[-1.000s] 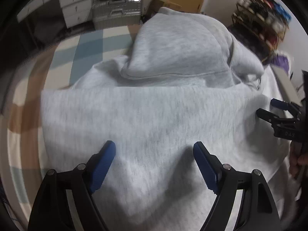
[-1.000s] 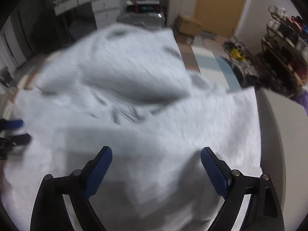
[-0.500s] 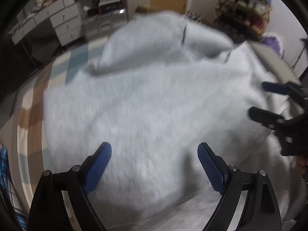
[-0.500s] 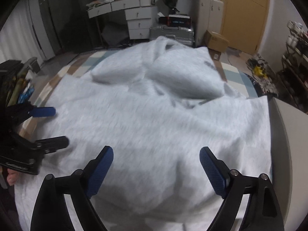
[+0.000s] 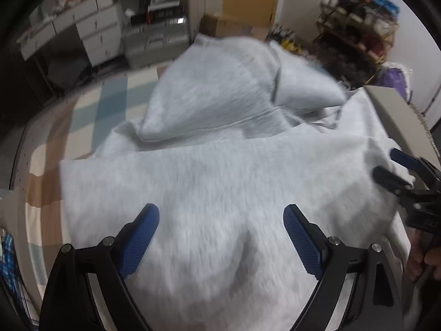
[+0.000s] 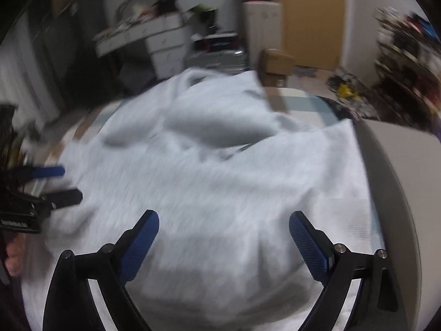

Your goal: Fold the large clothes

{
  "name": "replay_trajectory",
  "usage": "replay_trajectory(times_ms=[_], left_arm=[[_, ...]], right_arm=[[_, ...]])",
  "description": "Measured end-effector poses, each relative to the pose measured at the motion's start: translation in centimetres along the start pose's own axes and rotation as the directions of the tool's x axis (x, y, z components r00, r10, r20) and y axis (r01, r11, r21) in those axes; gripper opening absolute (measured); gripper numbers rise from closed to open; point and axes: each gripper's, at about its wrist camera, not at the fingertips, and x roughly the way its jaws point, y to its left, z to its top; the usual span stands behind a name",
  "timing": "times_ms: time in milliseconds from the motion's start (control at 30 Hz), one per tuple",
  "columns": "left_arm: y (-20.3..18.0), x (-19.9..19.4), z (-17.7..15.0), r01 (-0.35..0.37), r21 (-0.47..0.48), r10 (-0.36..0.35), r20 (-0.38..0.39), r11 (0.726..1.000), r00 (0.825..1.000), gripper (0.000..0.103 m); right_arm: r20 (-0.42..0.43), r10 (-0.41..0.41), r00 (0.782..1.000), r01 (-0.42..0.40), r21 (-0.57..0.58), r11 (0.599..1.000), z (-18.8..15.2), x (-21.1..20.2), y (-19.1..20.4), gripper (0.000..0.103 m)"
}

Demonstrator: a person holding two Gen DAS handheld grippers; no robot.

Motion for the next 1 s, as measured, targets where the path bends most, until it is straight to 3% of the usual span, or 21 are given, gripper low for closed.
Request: replay_trajectory(times_ms=[100, 200, 267, 333, 433, 533, 633, 700, 733, 833, 900, 1000], left_arm=[[0.2, 4.6, 0.3, -0.023, -0.021, 0.020, -0.130, 1.000, 0.991, 0.089], [-0.2, 6.0, -0.2, -0.047, 0.013, 0.048, -0.093, 0.999, 0.995, 0.101], [0.0, 6.2, -0.5, -0.054, 0.000, 0.053, -0.098, 0.999, 0.994, 0.101], [0.1, 5.7, -1.2, -0.053, -0.023, 0.050, -0.121, 0.998, 0.991, 0.099], [-0.5, 2.5, -3.6, -0.014, -0.007, 0.014, -0.045, 1.000, 0.999, 0.098], [-0.9, 0.9, -7.0, -0.031, 0.028, 0.031, 0.017, 0.999, 0.999, 0.098], [-0.1, 3.9, -9.1, -0.072, 0.037, 0.073, -0.025, 0.997, 0.997, 0.098], [-0.6, 4.0, -9.9, -0.109, 0.082, 0.105, 0.053, 0.991, 0.993, 0.098], [-0.5, 4.2, -10.2, -0.114, 0.074, 0.109, 0.072, 0.991, 0.991, 0.098], [0.0, 4.6, -11.2, -0.113, 0.060, 0.104, 0.125, 0.992, 0.987, 0.098], [0.5, 4.7, -11.7, -0.104, 0.054, 0.095, 0.148, 0.993, 0.984, 0.098], [0.3, 5.0, -12.2, -0.108, 0.051, 0.098, 0.170, 0.993, 0.981, 0.099]], right_arm=[[-0.050, -0.053, 0.997, 0.057, 0.099, 0.993, 0.1, 2.3, -2.5, 0.096], [-0.171, -0.143, 0.975, 0.158, 0.076, 0.985, -0.9, 5.4, -3.7, 0.100], [-0.148, -0.189, 0.971, 0.190, -0.007, 0.982, -0.9, 5.6, -2.8, 0.099], [-0.173, -0.159, 0.972, 0.165, 0.018, 0.986, -0.6, 5.7, -2.8, 0.100], [-0.151, -0.080, 0.985, 0.092, 0.074, 0.993, -0.3, 3.5, -2.9, 0.097], [-0.118, -0.046, 0.992, 0.050, 0.035, 0.998, -0.8, 1.0, -1.5, 0.098], [-0.146, -0.109, 0.983, 0.100, -0.068, 0.993, -3.1, 1.4, -0.5, 0.098], [-0.179, -0.157, 0.971, 0.136, -0.123, 0.983, -4.9, 2.7, -0.4, 0.100], [-0.135, -0.152, 0.979, 0.138, -0.112, 0.984, -4.8, 2.3, -0.2, 0.101], [-0.165, -0.150, 0.975, 0.135, -0.096, 0.986, -4.2, 1.6, 0.4, 0.095], [-0.092, -0.063, 0.994, 0.056, -0.078, 0.995, -3.6, -1.1, 1.3, 0.093], [0.005, -0.049, 0.999, 0.049, -0.106, 0.993, -3.3, -3.6, 2.7, 0.096]])
